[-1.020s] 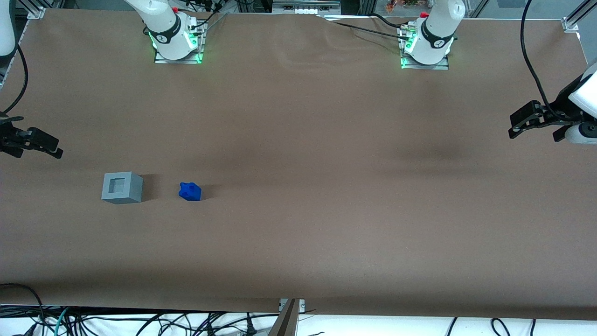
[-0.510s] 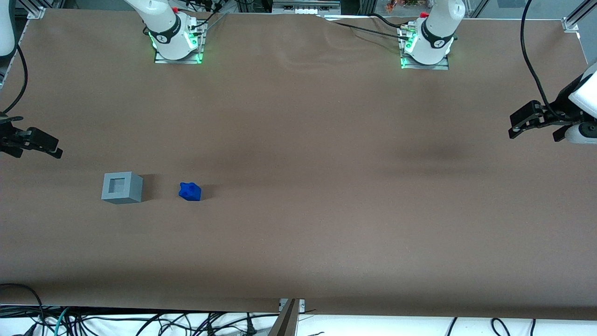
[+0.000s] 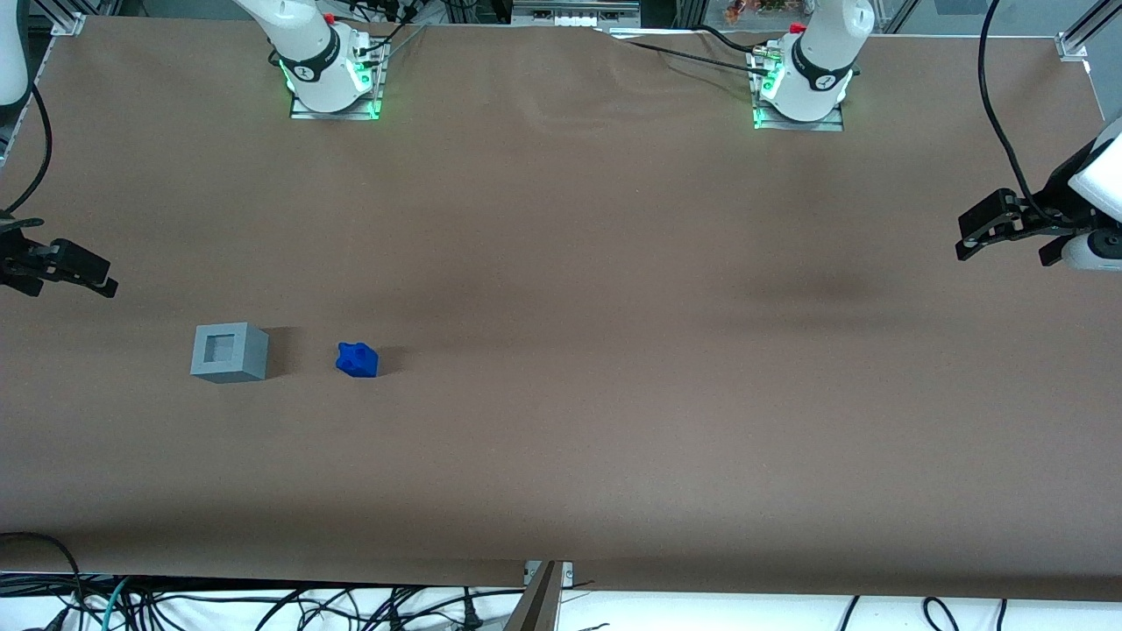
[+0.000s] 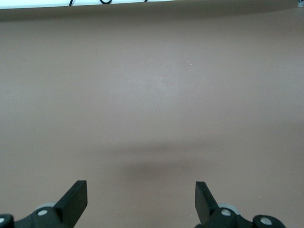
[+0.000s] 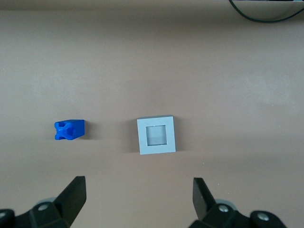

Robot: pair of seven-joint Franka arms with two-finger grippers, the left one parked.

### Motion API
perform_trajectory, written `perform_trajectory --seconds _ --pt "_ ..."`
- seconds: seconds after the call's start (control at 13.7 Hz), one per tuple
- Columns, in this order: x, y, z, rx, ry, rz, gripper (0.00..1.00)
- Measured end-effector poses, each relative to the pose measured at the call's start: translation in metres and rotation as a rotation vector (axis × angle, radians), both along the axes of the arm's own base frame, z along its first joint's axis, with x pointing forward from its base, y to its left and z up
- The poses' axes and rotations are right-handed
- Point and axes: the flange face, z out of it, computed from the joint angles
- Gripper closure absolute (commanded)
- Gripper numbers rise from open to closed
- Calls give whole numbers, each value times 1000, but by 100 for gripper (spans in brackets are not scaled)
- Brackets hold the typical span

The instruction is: Insert blue part into gray base with right arm

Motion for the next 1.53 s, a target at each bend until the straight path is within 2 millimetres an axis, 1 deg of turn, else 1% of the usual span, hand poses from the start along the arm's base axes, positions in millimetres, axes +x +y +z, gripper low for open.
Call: perform_trajectory --seconds 0.8,1.02,1.17,1.31,1.38,1.53 --pt "0 0 0 0 0 0 1" --pt "1 3 -2 1 6 6 1" --pt "4 16 -11 3 22 27 1" --pt "9 38 -24 3 45 62 1" --pt "12 48 -33 2 59 78 1" --pt "18 61 -57 1 98 97 1"
